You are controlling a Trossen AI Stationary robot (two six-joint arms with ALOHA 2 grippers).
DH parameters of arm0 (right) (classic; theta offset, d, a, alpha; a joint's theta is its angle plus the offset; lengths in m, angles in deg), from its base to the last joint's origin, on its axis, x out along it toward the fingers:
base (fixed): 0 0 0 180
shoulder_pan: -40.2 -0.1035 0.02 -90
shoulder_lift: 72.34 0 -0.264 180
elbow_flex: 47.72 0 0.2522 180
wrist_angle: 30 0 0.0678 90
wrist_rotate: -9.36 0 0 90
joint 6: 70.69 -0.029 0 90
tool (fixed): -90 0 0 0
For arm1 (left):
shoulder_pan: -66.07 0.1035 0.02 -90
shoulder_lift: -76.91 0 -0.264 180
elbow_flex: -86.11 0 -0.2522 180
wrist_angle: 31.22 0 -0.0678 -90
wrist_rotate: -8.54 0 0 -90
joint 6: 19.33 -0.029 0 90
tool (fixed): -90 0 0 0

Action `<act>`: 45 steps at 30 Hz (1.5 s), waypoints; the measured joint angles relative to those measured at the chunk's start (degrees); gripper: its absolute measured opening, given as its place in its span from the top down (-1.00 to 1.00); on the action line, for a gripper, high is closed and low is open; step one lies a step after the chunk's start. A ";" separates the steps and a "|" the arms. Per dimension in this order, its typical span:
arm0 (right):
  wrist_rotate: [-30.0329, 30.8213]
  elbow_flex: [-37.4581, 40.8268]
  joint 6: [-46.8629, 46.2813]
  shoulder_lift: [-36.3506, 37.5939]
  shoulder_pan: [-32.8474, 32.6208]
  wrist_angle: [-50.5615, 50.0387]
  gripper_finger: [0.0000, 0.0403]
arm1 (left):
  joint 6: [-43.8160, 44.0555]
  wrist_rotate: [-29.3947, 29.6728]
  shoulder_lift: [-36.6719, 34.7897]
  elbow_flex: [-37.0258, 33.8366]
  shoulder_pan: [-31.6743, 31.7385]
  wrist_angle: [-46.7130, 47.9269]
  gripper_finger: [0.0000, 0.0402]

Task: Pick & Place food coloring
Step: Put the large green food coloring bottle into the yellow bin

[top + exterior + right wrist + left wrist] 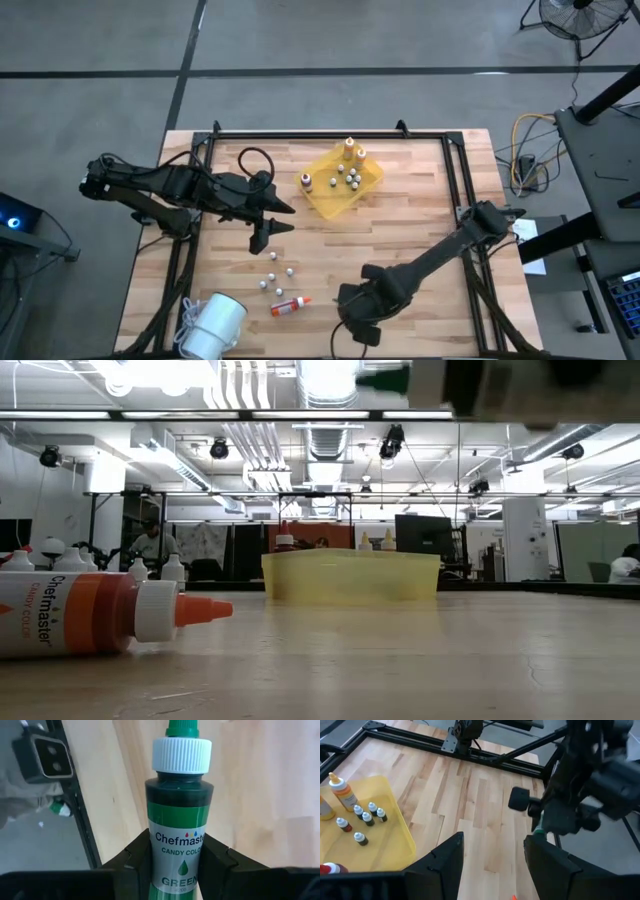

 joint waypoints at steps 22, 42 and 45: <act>10.55 -0.02 0.48 22.52 0.28 -11.09 0.47 | 0.07 -0.02 0.00 0.00 0.02 -3.70 0.11; 11.48 -0.52 3.53 27.94 4.64 -16.64 0.47 | -0.28 -1.80 0.00 0.00 0.01 -9.33 0.11; 11.44 -1.06 4.15 27.88 6.51 -16.41 0.47 | -0.28 -2.12 0.00 0.00 0.02 -9.32 0.11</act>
